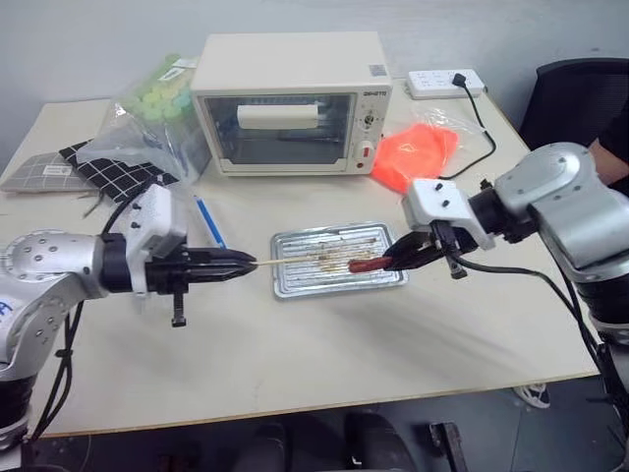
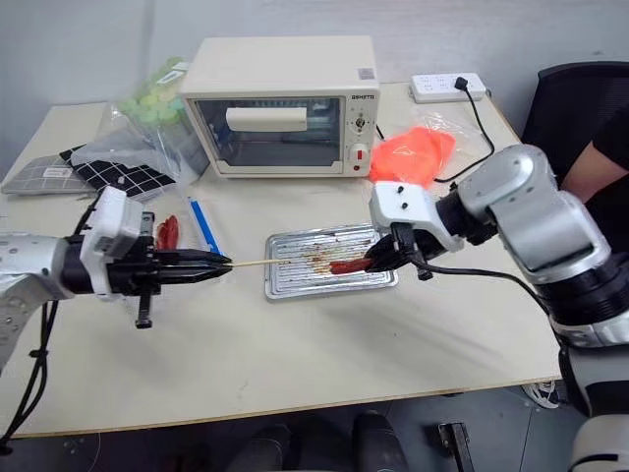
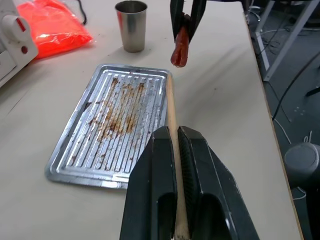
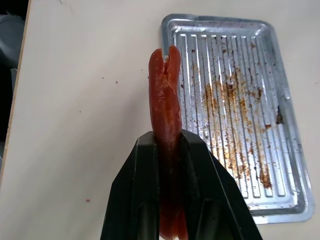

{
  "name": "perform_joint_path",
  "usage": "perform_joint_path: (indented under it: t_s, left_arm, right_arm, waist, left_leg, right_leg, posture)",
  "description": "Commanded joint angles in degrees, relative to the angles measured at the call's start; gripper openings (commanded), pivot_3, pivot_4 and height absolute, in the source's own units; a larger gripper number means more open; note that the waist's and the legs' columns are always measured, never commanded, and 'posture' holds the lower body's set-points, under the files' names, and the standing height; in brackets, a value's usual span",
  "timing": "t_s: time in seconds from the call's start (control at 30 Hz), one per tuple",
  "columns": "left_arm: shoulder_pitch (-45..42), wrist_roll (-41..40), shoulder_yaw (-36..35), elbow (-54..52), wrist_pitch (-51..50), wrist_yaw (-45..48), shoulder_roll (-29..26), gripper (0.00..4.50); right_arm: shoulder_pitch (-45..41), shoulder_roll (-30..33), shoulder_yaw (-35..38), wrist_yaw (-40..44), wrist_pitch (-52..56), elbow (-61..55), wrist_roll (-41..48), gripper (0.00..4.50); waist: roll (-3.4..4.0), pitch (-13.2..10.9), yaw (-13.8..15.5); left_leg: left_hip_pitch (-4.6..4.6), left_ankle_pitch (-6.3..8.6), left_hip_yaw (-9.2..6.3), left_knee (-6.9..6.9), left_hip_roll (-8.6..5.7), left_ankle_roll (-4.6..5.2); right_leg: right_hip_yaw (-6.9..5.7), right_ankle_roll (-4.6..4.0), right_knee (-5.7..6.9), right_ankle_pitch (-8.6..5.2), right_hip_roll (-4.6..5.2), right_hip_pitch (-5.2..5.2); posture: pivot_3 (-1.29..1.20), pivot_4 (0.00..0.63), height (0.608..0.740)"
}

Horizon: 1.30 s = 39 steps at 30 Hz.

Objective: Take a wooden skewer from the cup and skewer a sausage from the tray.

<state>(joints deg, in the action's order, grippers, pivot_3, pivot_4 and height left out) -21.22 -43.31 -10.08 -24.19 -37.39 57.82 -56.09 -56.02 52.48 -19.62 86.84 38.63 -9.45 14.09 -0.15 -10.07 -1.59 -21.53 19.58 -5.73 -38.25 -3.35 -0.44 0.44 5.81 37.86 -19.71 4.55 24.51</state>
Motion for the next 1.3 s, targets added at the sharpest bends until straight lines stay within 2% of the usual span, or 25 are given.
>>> perform_joint_path:
  t_s: [0.03, 0.73, 1.3]
  left_arm:
    - [-1.7, 0.8, 0.9, -0.4, 1.3, 0.6, 0.9, 0.00]
    - [-4.3, 3.4, 3.5, 1.1, 2.0, 0.7, 5.0, 0.00]
    - [-6.8, 3.5, 4.2, 1.5, 1.7, 1.2, 5.5, 0.00]
  right_arm:
    - [-1.6, 0.7, 2.3, -0.3, 3.0, -2.7, 1.8, 0.36]
    - [-5.2, 0.6, 3.0, -3.1, 9.2, -4.6, 5.4, 0.36]
    - [-4.3, 0.2, 2.7, -4.9, 9.5, -4.8, 6.3, 0.36]
  waist:
    - [0.00, 0.0, 0.0]
    - [0.00, 0.0, 0.1]
    - [0.00, 0.0, 0.1]
  left_leg:
    - [0.00, 0.00, 0.00, -0.01, 0.00, 0.00]
    - [0.00, 0.00, 0.00, -0.04, -0.01, 0.00]
    - [0.00, 0.00, 0.00, -0.04, -0.01, 0.00]
  right_leg:
    - [-0.01, 0.00, 0.00, 0.00, 0.00, 0.00]
    - [-0.01, 0.00, 0.03, 0.00, 0.01, 0.00]
    - [-0.01, 0.00, 0.05, 0.00, 0.01, 0.01]
  posture:
    - [0.00, 0.150, 0.740]
    - [0.00, 0.150, 0.740]
    - [0.00, 0.150, 0.740]
